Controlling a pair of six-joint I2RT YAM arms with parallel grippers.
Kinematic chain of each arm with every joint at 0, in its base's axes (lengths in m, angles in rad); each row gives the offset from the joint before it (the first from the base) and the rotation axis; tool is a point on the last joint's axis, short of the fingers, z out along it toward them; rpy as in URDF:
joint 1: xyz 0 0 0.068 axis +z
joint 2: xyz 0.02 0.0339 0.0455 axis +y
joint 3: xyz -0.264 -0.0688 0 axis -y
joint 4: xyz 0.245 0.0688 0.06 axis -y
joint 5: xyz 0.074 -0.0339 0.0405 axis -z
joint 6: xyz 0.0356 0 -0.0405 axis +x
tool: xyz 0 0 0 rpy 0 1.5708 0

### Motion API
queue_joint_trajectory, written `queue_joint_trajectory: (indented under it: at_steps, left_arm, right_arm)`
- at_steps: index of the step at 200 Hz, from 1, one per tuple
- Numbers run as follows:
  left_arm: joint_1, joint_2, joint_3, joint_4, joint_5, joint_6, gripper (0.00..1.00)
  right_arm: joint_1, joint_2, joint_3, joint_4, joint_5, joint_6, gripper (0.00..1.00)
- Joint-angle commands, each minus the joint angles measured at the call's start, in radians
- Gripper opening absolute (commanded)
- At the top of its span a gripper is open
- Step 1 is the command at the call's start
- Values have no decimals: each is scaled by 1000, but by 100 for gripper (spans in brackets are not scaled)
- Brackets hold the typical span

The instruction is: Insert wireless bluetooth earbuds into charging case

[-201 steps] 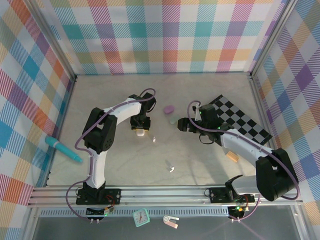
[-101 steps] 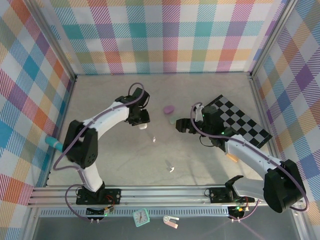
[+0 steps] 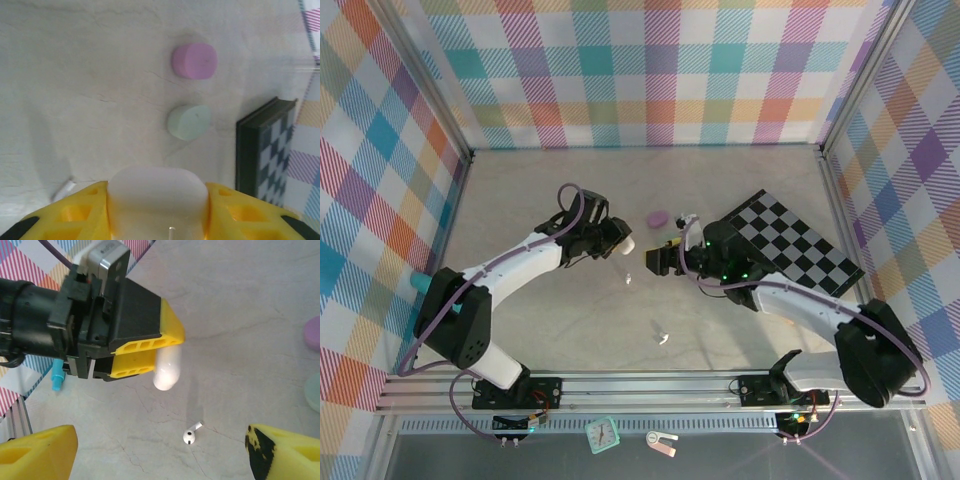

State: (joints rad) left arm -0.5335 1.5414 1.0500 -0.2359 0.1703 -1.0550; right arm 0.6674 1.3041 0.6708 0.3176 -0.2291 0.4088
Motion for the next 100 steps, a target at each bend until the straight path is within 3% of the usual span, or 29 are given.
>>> queue_joint_trajectory:
  at_steps: [1,100]
  left_arm:
    - [-13,-46,-6,110,48,-105,39]
    - [-13,-73,4,95,63,-93,39]
  right_arm:
    - [11,56,63,77,-18,-18,83]
    - [12,258,186,133,-42,22,51]
